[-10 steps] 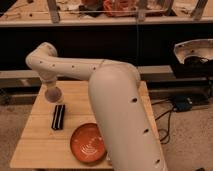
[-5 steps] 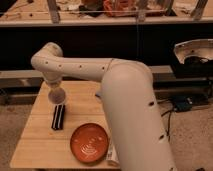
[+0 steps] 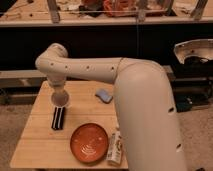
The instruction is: Place the ceramic cup in the ceramic bowl
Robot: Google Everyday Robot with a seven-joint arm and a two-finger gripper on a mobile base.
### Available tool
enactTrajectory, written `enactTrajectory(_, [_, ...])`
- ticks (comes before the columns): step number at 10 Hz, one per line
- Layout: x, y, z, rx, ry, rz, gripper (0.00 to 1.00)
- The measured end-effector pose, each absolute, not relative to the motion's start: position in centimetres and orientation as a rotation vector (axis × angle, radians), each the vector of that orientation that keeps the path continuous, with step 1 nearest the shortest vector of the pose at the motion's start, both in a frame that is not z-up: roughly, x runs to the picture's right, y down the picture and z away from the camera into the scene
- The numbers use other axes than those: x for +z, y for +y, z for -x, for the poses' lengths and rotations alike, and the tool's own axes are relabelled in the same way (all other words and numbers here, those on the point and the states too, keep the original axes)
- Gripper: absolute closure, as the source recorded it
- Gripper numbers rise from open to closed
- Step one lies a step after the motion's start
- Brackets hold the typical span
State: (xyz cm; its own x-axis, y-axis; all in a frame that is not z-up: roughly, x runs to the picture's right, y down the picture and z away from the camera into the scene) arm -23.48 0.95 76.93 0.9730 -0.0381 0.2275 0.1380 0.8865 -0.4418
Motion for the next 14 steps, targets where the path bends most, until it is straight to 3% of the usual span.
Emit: enactTrajectory(14, [72.8, 5.7, 14.3, 0.022, -0.24, 0.49, 0.97])
